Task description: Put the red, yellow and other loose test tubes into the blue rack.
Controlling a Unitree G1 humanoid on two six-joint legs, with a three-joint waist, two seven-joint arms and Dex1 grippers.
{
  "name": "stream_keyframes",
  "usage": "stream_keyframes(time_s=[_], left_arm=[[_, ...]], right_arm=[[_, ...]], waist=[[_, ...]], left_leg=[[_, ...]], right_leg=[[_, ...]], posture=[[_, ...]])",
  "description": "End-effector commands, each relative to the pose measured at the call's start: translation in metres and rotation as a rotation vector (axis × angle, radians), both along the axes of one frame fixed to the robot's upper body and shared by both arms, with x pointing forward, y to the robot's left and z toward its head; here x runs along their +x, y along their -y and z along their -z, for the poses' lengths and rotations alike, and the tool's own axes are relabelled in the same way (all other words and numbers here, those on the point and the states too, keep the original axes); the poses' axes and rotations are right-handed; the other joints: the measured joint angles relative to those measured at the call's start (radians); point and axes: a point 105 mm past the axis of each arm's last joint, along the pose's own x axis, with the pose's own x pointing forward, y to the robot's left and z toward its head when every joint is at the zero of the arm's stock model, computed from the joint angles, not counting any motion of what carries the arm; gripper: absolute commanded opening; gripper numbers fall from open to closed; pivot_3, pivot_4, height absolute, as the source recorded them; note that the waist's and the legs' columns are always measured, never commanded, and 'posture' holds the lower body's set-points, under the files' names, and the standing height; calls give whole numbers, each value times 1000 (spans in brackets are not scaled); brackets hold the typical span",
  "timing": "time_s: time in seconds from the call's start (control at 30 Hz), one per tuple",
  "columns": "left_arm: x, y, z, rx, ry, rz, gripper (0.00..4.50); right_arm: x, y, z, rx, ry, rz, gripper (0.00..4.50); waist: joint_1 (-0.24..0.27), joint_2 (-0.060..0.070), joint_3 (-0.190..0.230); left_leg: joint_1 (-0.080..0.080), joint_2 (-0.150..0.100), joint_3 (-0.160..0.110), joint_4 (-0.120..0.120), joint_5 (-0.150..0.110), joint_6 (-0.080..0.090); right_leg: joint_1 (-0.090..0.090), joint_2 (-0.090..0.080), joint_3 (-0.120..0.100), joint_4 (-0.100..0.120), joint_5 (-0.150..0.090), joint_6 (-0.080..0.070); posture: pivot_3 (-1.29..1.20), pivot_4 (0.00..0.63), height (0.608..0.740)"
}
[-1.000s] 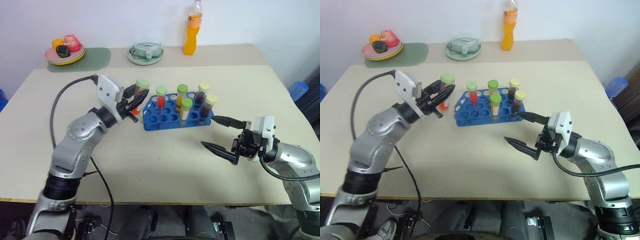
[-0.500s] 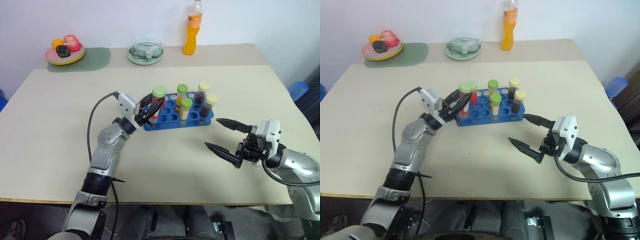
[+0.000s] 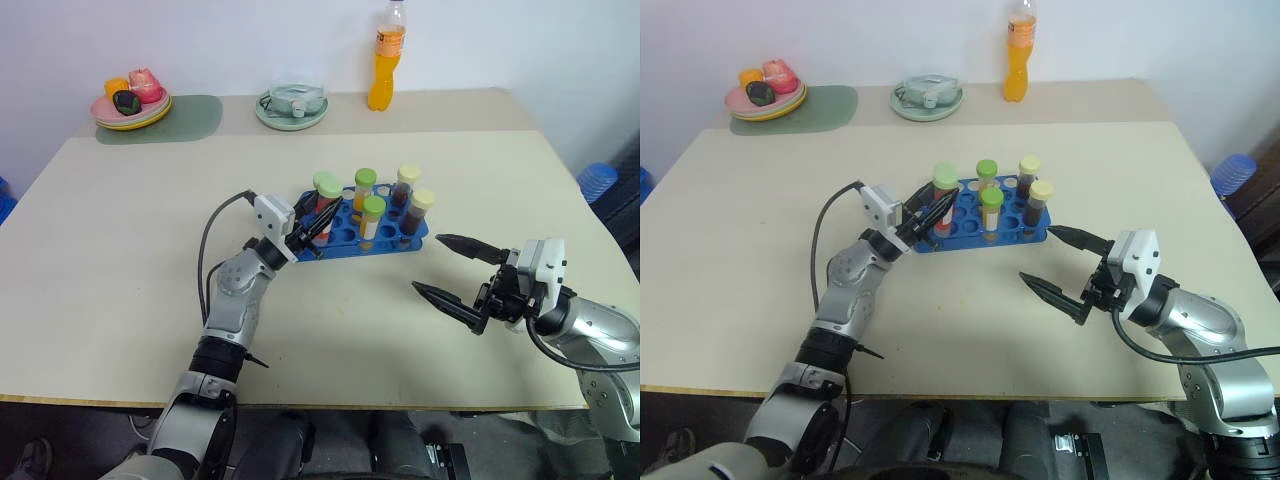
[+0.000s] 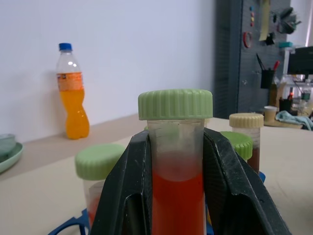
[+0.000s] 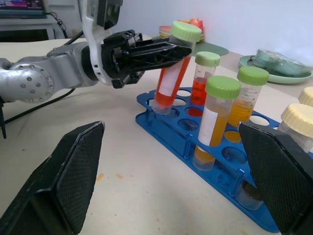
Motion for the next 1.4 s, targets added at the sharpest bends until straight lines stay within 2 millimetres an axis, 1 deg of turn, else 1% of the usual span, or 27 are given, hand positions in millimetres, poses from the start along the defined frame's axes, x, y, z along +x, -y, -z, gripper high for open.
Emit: stream_keyframes(time_s=[0.03,0.3,0.37,0.53,0.6,0.7,0.77,0.9,1.0,1.1,1.17,1.33,1.4], left_arm=[[2,3,1,4,25,-5,773],[3,8,11,14,24,16,773],[4,7,13,14,28,-9,773],[3,8,16,14,25,-4,773],[1,8,15,-1,19,24,1790],[2,6,14,4,28,-1,3117],[3,5,14,9,7,-4,4171],[1,-1,11,24,0,-3,4171],[-5,-9,8,31,-4,4,4171],[-14,-21,10,69,-21,12,4171],[-19,-32,9,89,-18,3,4171],[-40,-69,5,71,-60,57,4171],[-54,-84,5,84,-75,101,4171]], right_arm=[[-4,-3,-14,-2,58,-14,4500],[-4,-4,-15,-3,60,-11,4500],[-4,-4,-15,-3,60,-10,4500],[-4,-5,-15,2,60,-8,4500],[-4,-5,-15,4,60,-7,4500],[-4,-5,-14,6,58,-4,4500],[-4,-5,-13,9,56,-1,4500],[-3,-5,-12,14,50,6,4500],[-3,-3,-9,21,43,18,4500],[-4,2,-5,20,32,32,4500],[-4,5,-3,22,23,44,4500],[-5,19,5,15,0,82,4500],[-5,27,8,7,-9,109,4500]], waist=[[0,0,0],[0,0,0],[0,0,0],[0,0,0],[0,0,0],[-1,0,0],[-1,0,0],[-1,0,0],[-2,0,0],[-2,0,0],[-2,0,0],[-2,0,0],[-3,1,-1]], left_leg=[[0,0,0,0,0,0],[0,0,0,0,0,0],[0,0,0,0,0,0],[0,0,0,0,0,0],[0,0,0,0,0,0],[0,0,0,0,0,0],[0,0,0,0,0,0],[0,0,0,0,0,0],[0,0,0,0,0,0],[0,0,0,0,0,0],[0,0,0,0,0,0],[0,0,0,0,0,0],[0,0,0,0,0,0]], right_leg=[[0,0,0,0,0,0],[0,0,0,0,0,0],[0,0,0,0,0,0],[0,0,0,0,0,0],[0,0,0,0,0,0],[0,0,0,0,0,0],[0,0,0,0,0,0],[0,0,0,0,0,0],[0,0,0,0,0,0],[0,0,0,1,0,0],[-1,0,0,1,0,0],[-1,0,0,1,0,0],[-1,0,0,1,0,0]], posture=[[0,150,740],[0,150,740],[0,150,740],[0,150,740],[0,150,740],[0,150,740],[0,150,740],[0,150,740],[0,150,740],[0,150,740],[0,150,740],[0,150,740],[0,150,740]])
